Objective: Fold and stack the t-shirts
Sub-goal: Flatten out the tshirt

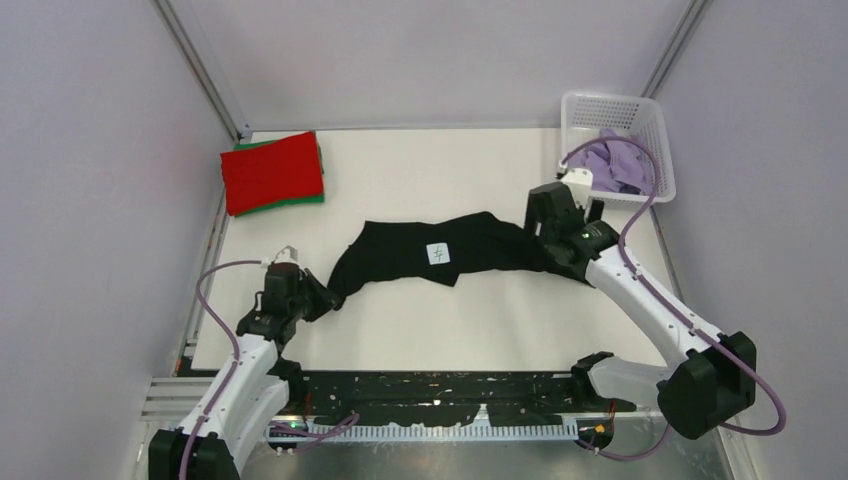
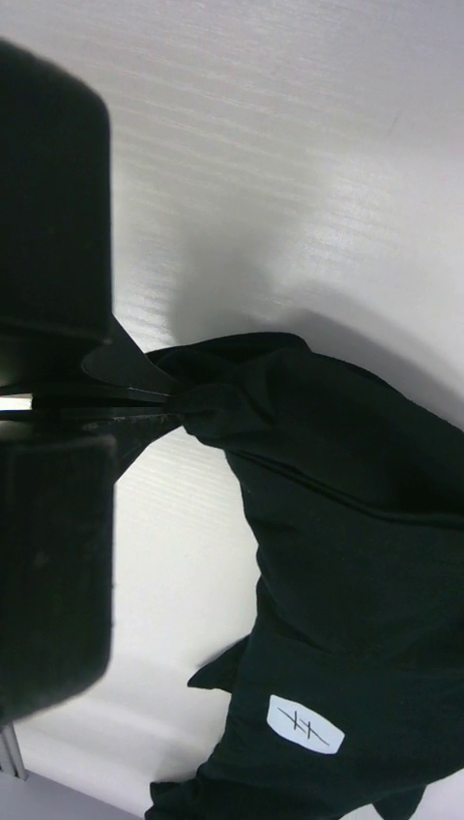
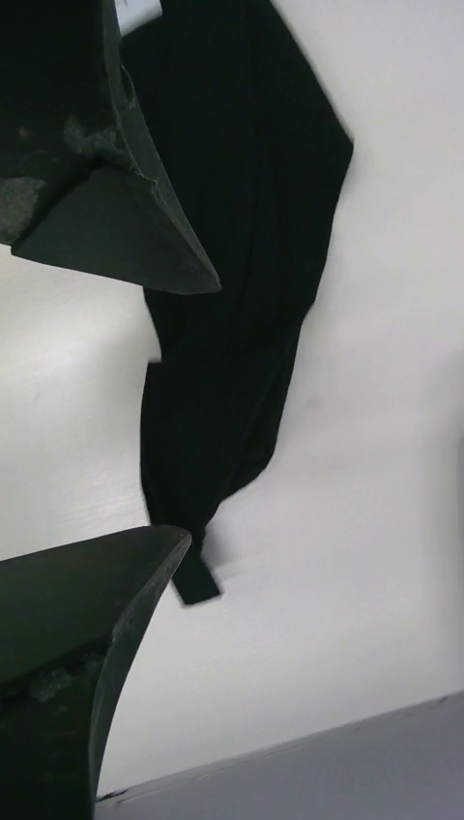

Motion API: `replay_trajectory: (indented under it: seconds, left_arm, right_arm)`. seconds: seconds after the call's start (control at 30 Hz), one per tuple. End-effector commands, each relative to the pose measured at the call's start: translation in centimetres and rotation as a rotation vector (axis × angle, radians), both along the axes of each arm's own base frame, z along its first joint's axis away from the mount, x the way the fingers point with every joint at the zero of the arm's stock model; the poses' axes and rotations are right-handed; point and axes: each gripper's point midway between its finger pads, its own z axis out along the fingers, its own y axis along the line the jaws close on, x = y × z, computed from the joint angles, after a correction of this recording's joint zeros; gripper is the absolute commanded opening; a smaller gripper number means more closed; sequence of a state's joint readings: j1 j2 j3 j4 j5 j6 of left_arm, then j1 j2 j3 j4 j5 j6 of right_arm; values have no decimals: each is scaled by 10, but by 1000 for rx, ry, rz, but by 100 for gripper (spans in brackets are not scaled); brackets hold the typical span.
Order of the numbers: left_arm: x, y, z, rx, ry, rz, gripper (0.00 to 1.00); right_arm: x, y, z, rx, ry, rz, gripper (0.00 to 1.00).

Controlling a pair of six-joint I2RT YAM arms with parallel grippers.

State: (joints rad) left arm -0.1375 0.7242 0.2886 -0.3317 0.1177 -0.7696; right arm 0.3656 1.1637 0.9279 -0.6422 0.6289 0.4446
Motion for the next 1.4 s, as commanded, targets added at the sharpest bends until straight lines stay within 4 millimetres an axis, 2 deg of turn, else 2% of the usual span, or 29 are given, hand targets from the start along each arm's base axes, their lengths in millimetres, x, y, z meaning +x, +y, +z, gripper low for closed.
replay_trajectory:
  seconds: [0.0, 0.03, 0.07, 0.1, 0.13, 0.17, 0.2, 0.23, 0.27, 0.3, 0.33, 0.37, 0.4, 0.43, 0.47, 0.5, 0.53, 0.57, 0.6, 0.67, 0.77, 0.87, 1.2, 1.3, 1.37]
  left_arm:
    - [0, -15, 8, -49, -33, -76, 0]
    - [-1, -16, 6, -50, -31, -82, 0]
    - [-2, -17, 5, -53, -27, -89, 0]
    - [-4, -19, 4, -56, -24, -96, 0]
    - [-5, -20, 3, -60, -21, -106, 0]
    - [-7, -22, 2, -63, -18, -113, 0]
    - [-8, -22, 2, -63, -17, -116, 0]
    - [-9, -22, 0, -63, -13, -119, 0]
    - [-10, -22, -1, -62, -11, -121, 0]
    - [-11, -22, -2, -62, -8, -122, 0]
    - [-12, -23, -3, -62, -8, -125, 0]
    - [-13, -23, -4, -64, -8, -128, 0]
    - [-14, -24, -5, -66, -5, -132, 0]
    - [-15, -24, -6, -67, -4, -135, 0]
    - [-16, -24, -7, -68, -2, -138, 0]
    - [-17, -25, -7, -69, -2, -141, 0]
    - [-18, -25, -8, -70, 0, -147, 0]
    - [-19, -26, -8, -71, 0, -151, 0]
    - [-19, -26, -8, -72, 1, -155, 0]
    - [-22, -27, -9, -74, 2, -162, 0]
    - [-24, -27, -9, -74, -4, -165, 0]
    - [-25, -24, -9, -62, -9, -158, 0]
    - [-29, -25, -2, -68, -42, -163, 0]
    - [-30, -25, -2, -71, -48, -166, 0]
    - [-31, -24, -3, -68, -47, -164, 0]
  right_arm:
    - [49, 96, 62, 62, -199, 293, 97]
    - [59, 118, 66, 86, -226, 350, 97]
    - [67, 157, 60, 104, -197, 459, 97]
    - [74, 179, 61, 122, -201, 515, 97]
    - [83, 222, 54, 144, -169, 624, 97]
    - [91, 246, 22, 130, -92, 669, 98]
    - [97, 283, 44, 165, -126, 759, 98]
    - [102, 304, 8, 135, -36, 800, 98]
    - [110, 337, 34, 149, -86, 870, 99]
    - [114, 353, -6, 106, 7, 897, 99]
    - [123, 381, 25, 109, -65, 949, 100]
    - [123, 387, -18, 58, 42, 960, 100]
    - [131, 407, 6, 62, -13, 986, 100]
    - [135, 418, -21, 49, 25, 998, 100]
    - [140, 434, -1, 78, -24, 1026, 99]
    - [142, 443, -21, 81, -1, 1040, 96]
    - [143, 456, -14, 123, -29, 1070, 95]
    - [140, 463, -26, 143, -12, 1094, 93]
    - [141, 468, -27, 160, -25, 1100, 91]
    - [139, 471, -43, 168, -8, 1108, 87]
    - [133, 469, -64, 164, 45, 1115, 77]
    - [123, 463, -85, 144, 117, 1120, 73]
    - [111, 449, -124, 112, 239, 1080, 63]
    - [112, 447, -131, 111, 257, 1053, 57]
    - [111, 444, -138, 105, 273, 1039, 48]
